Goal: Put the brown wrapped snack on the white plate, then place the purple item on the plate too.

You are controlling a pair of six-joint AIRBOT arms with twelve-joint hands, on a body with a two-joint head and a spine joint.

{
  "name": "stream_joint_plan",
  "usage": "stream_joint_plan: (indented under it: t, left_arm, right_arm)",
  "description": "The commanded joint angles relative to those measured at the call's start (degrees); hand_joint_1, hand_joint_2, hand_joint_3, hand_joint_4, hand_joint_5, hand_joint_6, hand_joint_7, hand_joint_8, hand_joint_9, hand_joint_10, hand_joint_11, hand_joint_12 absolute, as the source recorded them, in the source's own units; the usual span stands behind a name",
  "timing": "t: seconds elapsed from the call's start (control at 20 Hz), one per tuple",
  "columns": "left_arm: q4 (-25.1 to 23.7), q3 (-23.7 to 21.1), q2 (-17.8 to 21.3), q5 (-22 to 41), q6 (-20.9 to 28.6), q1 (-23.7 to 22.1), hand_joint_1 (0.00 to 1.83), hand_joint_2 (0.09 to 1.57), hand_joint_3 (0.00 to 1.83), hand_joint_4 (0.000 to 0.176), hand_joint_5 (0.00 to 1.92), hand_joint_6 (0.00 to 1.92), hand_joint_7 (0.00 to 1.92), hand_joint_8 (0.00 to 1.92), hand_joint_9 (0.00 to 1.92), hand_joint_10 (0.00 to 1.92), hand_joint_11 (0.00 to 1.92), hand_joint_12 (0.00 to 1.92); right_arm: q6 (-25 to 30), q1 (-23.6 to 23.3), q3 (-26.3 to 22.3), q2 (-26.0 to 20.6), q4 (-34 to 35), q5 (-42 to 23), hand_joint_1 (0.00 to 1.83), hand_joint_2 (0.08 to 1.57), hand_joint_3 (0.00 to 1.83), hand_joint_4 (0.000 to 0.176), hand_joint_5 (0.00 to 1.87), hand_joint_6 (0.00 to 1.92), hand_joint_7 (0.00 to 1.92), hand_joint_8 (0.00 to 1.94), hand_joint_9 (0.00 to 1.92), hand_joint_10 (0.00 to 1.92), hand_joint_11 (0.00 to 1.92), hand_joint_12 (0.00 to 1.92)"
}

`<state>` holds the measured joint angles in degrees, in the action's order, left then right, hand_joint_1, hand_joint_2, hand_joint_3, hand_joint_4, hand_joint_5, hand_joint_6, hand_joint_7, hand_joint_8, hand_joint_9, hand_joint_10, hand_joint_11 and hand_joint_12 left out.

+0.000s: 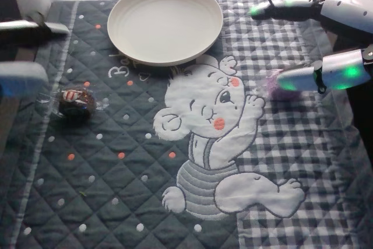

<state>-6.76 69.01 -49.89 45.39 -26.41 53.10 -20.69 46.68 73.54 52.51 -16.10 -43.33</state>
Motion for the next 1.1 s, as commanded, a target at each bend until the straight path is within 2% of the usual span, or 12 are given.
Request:
stream_joint_plan:
  t: [0.0, 0.15, 0.25, 0.35, 0.45, 0.55, 0.65, 0.7, 0.75, 0.8, 0.9, 1.05]
  left_arm:
    - [0.17, 0.34, -0.66, 3.19, 0.49, -1.13, 0.75, 0.81, 0.00, 0.175, 0.38, 0.00, 0.38, 0.00, 0.43, 0.03, 0.07, 0.96]
    - [-6.12, 1.92, -2.61, -3.78, 0.68, -4.88, 0.65, 0.81, 0.01, 0.176, 0.33, 0.00, 0.32, 0.00, 0.40, 0.00, 0.00, 1.06]
    - [-10.13, 3.23, -4.04, -8.70, 0.89, -7.05, 0.68, 0.80, 0.00, 0.176, 0.31, 0.00, 0.34, 0.00, 0.47, 0.01, 0.04, 1.02]
    - [-14.12, 4.88, -5.73, -12.85, 2.12, -8.86, 0.85, 0.79, 0.00, 0.176, 0.40, 0.00, 0.47, 0.00, 0.58, 0.01, 0.12, 1.07]
    - [-16.99, 6.66, -7.83, -16.95, 2.31, -10.51, 0.80, 0.84, 0.00, 0.173, 0.45, 0.00, 0.52, 0.00, 0.61, 0.01, 0.06, 1.26]
    - [-18.62, 7.94, -9.41, -19.28, 2.30, -11.60, 0.73, 0.99, 0.01, 0.124, 0.54, 0.00, 0.61, 0.01, 0.69, 0.02, 0.09, 1.32]
    - [-20.62, 9.08, -10.85, -21.52, 2.29, -12.92, 0.94, 1.01, 0.00, 0.075, 0.80, 0.02, 0.80, 0.02, 0.85, 0.06, 0.24, 1.23]
    - [-21.37, 9.40, -11.20, -22.39, 2.29, -13.25, 1.02, 1.06, 0.00, 0.156, 0.99, 0.70, 0.89, 0.02, 0.92, 0.08, 0.23, 1.30]
    - [-21.55, 9.84, -11.61, -22.82, 2.28, -13.35, 1.03, 1.08, 0.00, 0.172, 1.00, 0.89, 0.95, 0.03, 0.97, 0.11, 0.25, 1.35]
    - [-21.02, 10.32, -12.02, -22.81, 2.30, -13.34, 1.18, 1.09, 0.00, 0.080, 1.01, 0.92, 1.02, 0.72, 1.06, 0.16, 0.36, 1.30]
    - [-19.25, 11.41, -13.33, -21.97, 2.50, -13.36, 1.21, 1.13, 0.00, 0.000, 0.95, 0.92, 0.97, 1.12, 1.00, 0.66, 0.42, 1.40]
    - [-18.37, 12.32, -14.01, -19.87, 4.34, -13.88, 1.24, 1.12, 0.00, 0.000, 0.96, 0.85, 1.00, 1.15, 0.98, 1.04, 0.51, 1.47]
  right_arm:
    - [0.07, -0.52, 0.22, -0.17, 2.35, -6.06, 0.66, 1.08, 0.00, 0.047, 0.39, 0.00, 0.40, 0.00, 0.38, 0.00, 0.24, 0.34]
    - [0.07, -0.52, 0.40, -0.13, 2.35, -6.05, 0.65, 1.08, 0.00, 0.051, 0.39, 0.00, 0.40, 0.00, 0.39, 0.01, 0.25, 0.33]
    - [0.07, -0.52, 0.55, -0.02, 2.35, -6.05, 0.66, 1.08, 0.00, 0.073, 0.38, 0.00, 0.39, 0.00, 0.38, 0.00, 0.25, 0.33]
    - [0.07, -0.52, 0.64, 0.13, 2.35, -6.04, 0.69, 1.08, 0.00, 0.056, 0.39, 0.01, 0.39, 0.00, 0.38, 0.00, 0.24, 0.32]
    - [0.07, -0.52, 0.67, 0.20, 2.35, -6.05, 0.65, 1.07, 0.00, 0.058, 0.39, 0.00, 0.40, 0.00, 0.39, 0.00, 0.25, 0.32]
    - [0.07, -0.52, 0.72, 0.29, 2.34, -6.05, 0.67, 1.07, 0.00, 0.037, 0.40, 0.01, 0.41, 0.01, 0.40, 0.01, 0.27, 0.31]
    - [0.07, -0.52, 0.74, 0.33, 2.30, -6.05, 0.68, 1.07, 0.00, 0.056, 0.40, 0.00, 0.41, 0.00, 0.39, 0.00, 0.27, 0.31]
    - [0.07, -0.52, 0.76, 0.34, 2.30, -6.05, 0.67, 1.07, 0.00, 0.077, 0.40, 0.00, 0.40, 0.00, 0.39, 0.00, 0.27, 0.31]
    - [0.07, -0.52, 0.82, 0.38, 2.30, -6.05, 0.67, 1.07, 0.00, 0.077, 0.40, 0.00, 0.40, 0.00, 0.41, 0.01, 0.29, 0.32]
    - [0.07, -0.52, 0.85, 0.41, 2.30, -6.05, 0.70, 1.07, 0.00, 0.065, 0.40, 0.00, 0.40, 0.00, 0.41, 0.00, 0.29, 0.33]
    - [0.07, -0.52, 0.84, 0.35, 2.16, -6.04, 0.72, 1.06, 0.00, 0.073, 0.40, 0.00, 0.40, 0.00, 0.41, 0.00, 0.27, 0.39]
    - [0.07, -0.52, 0.86, 0.26, 2.05, -6.04, 0.77, 1.07, 0.00, 0.072, 0.39, 0.00, 0.39, 0.00, 0.40, 0.00, 0.17, 0.62]
